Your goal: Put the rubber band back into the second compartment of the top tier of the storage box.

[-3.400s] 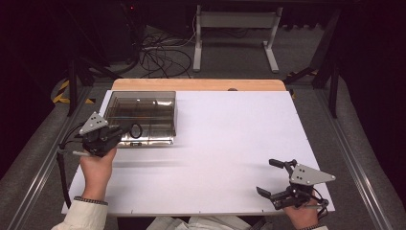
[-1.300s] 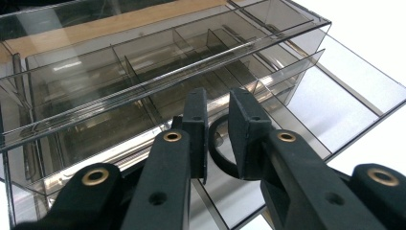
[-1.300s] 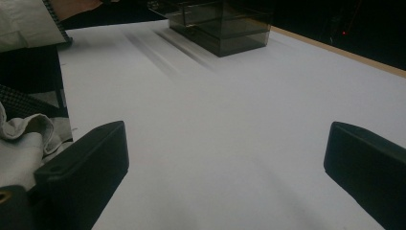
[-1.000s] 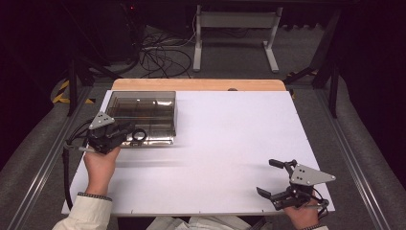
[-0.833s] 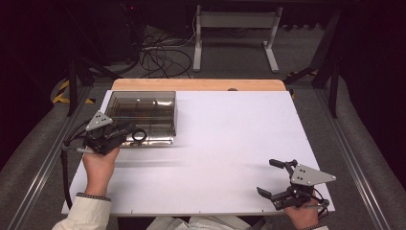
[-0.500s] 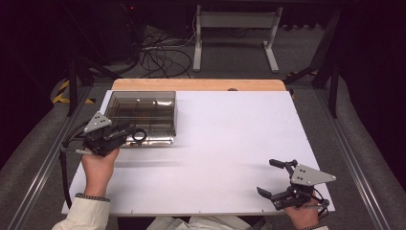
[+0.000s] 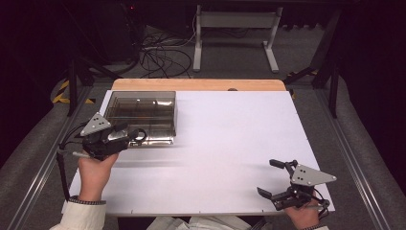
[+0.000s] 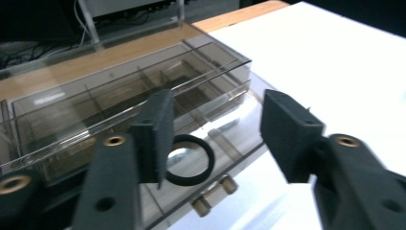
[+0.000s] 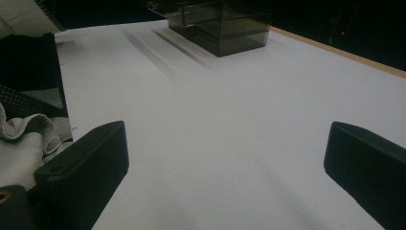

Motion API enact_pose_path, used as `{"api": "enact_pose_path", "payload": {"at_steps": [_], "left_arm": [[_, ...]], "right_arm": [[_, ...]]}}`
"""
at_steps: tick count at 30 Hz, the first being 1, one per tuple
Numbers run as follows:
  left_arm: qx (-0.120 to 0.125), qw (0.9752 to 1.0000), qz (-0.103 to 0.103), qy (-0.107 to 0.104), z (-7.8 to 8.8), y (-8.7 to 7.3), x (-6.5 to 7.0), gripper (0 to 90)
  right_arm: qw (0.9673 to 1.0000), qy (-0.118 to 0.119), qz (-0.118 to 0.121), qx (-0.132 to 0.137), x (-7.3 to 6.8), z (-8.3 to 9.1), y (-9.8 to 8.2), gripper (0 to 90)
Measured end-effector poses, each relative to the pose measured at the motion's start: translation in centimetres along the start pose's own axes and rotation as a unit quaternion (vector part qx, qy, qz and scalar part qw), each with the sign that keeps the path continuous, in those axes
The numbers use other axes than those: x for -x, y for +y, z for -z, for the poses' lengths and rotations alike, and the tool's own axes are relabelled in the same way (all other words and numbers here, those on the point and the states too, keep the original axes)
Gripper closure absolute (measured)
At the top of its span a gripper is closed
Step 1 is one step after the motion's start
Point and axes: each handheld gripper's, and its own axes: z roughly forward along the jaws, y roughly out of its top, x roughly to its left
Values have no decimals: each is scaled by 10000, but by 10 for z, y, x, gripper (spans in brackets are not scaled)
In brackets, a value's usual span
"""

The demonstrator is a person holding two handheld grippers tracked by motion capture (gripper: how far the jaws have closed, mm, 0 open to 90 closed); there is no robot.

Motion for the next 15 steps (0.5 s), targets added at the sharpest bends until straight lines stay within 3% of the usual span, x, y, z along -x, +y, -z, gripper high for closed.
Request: {"api": "enact_pose_path", "payload": {"at_steps": [3, 5, 11, 15], "left_arm": [[62, 9998, -7, -170, 5, 1, 4, 359], [105, 9997, -13, -234, 8, 2, 8, 262], [157, 9989, -110, -426, 17, 0, 17, 127], [345, 9976, -66, -589, 25, -3, 23, 95]], "right_arm": [[10000, -4, 5, 2, 0, 0, 0, 22], [10000, -11, 1, 6, 0, 0, 0, 22], [10000, 3, 12, 8, -1, 0, 0, 22], [10000, 1, 1, 6, 0, 1, 0, 22]]}}
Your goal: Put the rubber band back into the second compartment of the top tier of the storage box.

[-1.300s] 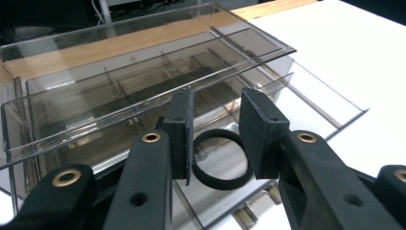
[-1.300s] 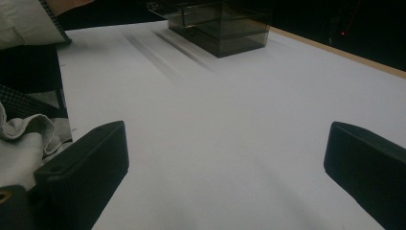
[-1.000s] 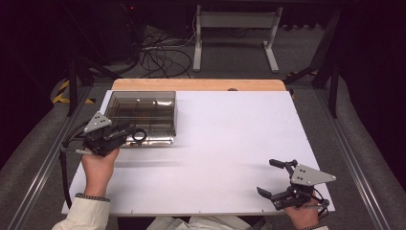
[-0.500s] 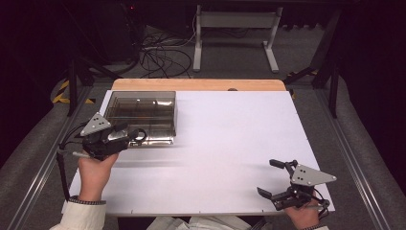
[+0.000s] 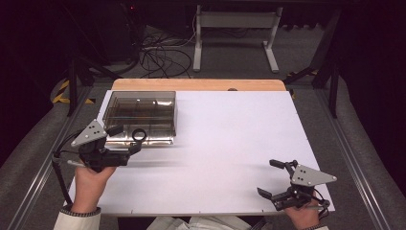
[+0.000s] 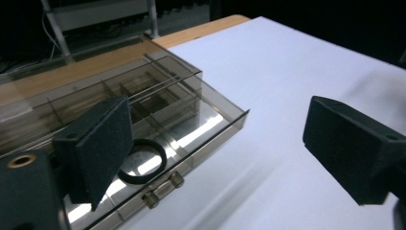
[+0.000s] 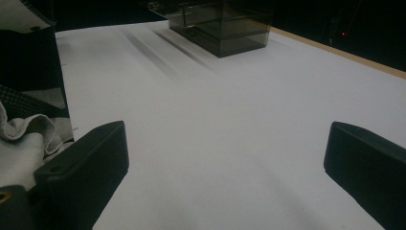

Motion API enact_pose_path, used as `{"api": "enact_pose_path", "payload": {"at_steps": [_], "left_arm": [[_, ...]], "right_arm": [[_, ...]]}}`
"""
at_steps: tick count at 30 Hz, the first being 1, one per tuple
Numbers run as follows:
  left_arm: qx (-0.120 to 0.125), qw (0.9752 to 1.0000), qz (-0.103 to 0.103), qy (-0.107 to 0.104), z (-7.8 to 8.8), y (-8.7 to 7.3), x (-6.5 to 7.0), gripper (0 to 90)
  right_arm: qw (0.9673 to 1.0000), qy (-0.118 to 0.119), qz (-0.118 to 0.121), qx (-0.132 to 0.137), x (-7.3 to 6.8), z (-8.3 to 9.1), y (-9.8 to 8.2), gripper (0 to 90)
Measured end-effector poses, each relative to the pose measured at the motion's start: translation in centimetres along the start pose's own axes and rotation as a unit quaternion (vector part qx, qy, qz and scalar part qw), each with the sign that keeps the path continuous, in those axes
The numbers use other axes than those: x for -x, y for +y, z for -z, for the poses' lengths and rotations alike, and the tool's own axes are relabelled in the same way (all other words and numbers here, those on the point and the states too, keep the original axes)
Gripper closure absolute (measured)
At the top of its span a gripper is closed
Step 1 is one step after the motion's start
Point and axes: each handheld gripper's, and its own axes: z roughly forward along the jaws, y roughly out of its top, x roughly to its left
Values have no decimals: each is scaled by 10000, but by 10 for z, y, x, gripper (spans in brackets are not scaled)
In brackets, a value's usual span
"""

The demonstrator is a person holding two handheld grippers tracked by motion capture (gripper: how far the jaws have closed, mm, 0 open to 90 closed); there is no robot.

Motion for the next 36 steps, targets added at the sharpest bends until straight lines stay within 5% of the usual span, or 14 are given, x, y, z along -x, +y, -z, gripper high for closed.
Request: {"api": "enact_pose_path", "payload": {"at_steps": [8, 11, 19, 29, 36], "left_arm": [[286, 9984, -235, -436, 6, -8, 13, 70], [367, 9973, -406, -496, 7, -12, 18, 68], [566, 9960, -470, -512, 6, -29, 27, 62], [421, 9966, -293, -641, -3, -50, 26, 61], [256, 9960, -368, -774, -10, -64, 25, 46]], "right_arm": [[10000, 14, -2, 2, 0, 0, 0, 22], [10000, 11, -3, 5, 0, 0, 0, 22], [10000, 20, -4, 7, 0, 0, 0, 22], [10000, 33, -4, -1, 0, -1, 0, 22], [10000, 45, -11, -10, 0, 0, 0, 22]]}}
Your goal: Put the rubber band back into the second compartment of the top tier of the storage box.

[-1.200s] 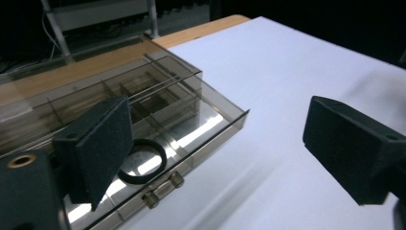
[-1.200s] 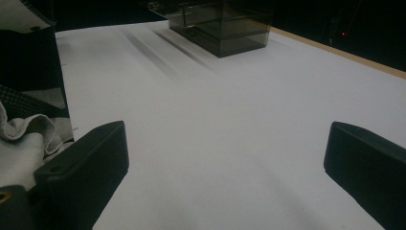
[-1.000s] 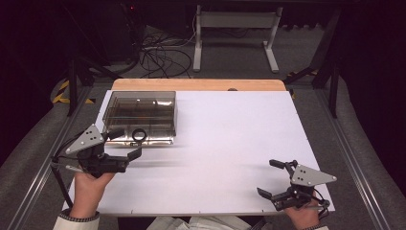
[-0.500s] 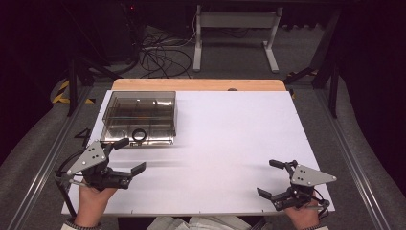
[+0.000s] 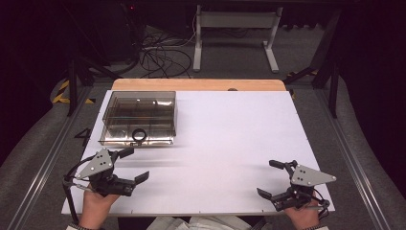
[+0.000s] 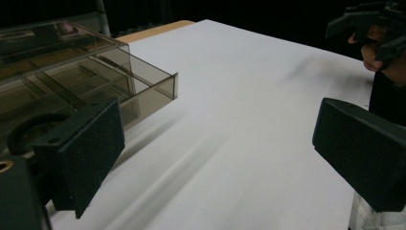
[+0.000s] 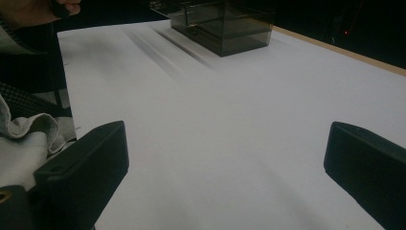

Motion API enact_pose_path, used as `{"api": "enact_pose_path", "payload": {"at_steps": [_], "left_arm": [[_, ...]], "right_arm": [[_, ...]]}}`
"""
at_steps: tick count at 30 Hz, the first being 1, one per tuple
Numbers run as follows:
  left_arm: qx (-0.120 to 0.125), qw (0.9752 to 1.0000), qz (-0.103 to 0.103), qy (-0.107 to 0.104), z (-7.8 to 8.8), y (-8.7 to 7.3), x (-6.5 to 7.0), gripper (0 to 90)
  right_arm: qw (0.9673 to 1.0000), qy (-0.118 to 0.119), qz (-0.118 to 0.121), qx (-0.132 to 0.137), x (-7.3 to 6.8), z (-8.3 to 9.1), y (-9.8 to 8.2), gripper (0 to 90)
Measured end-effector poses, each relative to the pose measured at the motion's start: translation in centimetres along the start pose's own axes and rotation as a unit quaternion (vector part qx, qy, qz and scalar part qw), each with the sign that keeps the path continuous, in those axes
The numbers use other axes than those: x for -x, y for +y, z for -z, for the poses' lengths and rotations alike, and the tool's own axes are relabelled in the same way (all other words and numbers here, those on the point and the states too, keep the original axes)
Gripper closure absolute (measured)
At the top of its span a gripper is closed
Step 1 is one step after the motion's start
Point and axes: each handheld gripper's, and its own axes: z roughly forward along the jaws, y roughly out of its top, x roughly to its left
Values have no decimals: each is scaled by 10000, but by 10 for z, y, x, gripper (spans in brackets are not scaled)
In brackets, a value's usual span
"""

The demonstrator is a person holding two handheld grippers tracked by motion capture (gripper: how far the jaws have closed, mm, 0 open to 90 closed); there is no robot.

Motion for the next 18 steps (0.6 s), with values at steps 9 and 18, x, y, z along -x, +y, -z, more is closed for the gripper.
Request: {"api": "enact_pose_path", "payload": {"at_steps": [9, 18], "left_arm": [[-139, 9998, -10, 129, -8, -17, 4, 47], [-120, 9998, -55, 118, -12, -29, 8, 49]], "right_arm": [[10000, 30, 5, -37, 0, -1, 0, 22], [10000, 46, 2, -60, 0, -2, -1, 22]]}}
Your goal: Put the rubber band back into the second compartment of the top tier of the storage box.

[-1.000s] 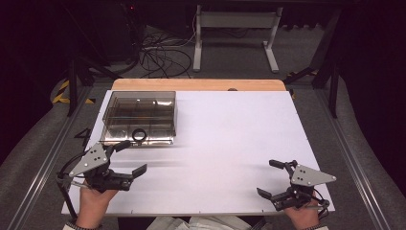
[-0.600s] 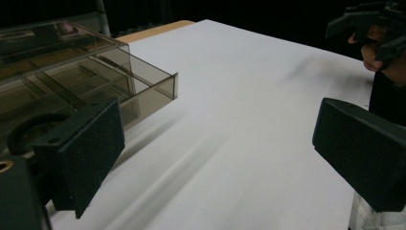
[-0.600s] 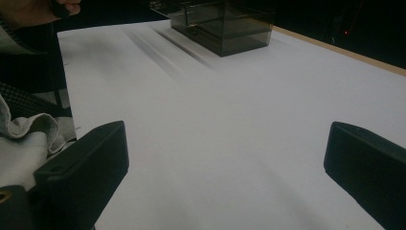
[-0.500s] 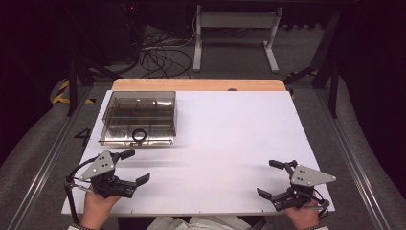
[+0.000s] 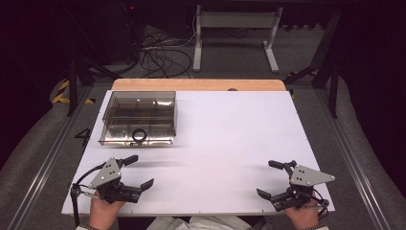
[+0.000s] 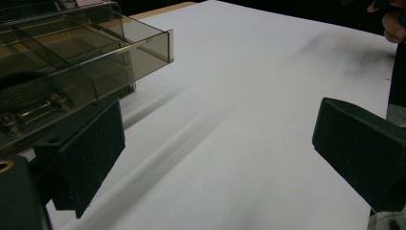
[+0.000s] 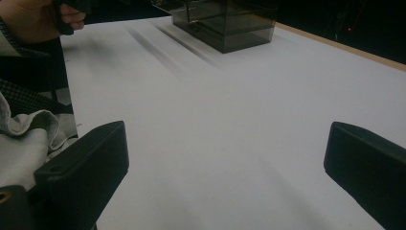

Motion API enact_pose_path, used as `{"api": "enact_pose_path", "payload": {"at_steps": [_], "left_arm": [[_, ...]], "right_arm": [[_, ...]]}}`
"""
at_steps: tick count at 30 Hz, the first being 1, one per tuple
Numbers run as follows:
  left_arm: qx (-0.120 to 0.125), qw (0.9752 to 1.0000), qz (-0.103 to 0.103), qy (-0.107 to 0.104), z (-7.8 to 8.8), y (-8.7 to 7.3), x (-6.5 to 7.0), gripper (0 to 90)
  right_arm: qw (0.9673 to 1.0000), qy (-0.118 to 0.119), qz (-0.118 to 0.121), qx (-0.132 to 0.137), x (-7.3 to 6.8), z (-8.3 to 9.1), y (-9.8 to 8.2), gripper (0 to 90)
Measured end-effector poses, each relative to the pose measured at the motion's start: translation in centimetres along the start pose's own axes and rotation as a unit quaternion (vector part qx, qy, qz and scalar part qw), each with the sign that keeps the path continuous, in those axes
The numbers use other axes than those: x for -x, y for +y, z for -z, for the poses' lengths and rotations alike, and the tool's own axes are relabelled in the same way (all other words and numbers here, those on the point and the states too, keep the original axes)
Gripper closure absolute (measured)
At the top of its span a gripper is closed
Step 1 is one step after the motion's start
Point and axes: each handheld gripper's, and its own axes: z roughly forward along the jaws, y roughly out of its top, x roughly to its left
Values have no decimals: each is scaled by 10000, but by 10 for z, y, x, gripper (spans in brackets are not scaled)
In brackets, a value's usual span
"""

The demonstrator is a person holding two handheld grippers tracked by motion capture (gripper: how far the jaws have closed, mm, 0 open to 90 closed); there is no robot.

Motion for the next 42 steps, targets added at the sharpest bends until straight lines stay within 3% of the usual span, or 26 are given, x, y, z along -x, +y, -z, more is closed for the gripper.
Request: {"api": "enact_pose_path", "payload": {"at_steps": [6, 9, 17, 42], "left_arm": [[-36, 9999, 98, -65, 0, -9, -1, 48], [-79, 9999, 53, -49, 0, -11, -1, 48], [-45, 10000, -71, 7, -1, -9, 0, 48], [-16, 10000, 63, 50, 1, -10, -2, 49]], "right_arm": [[10000, 12, 1, -19, 0, -1, 0, 22], [10000, 13, 14, -36, 1, -1, -1, 22], [10000, 39, 17, -63, 1, -2, -1, 22], [10000, 40, -1, -42, 1, -2, -1, 22]]}}
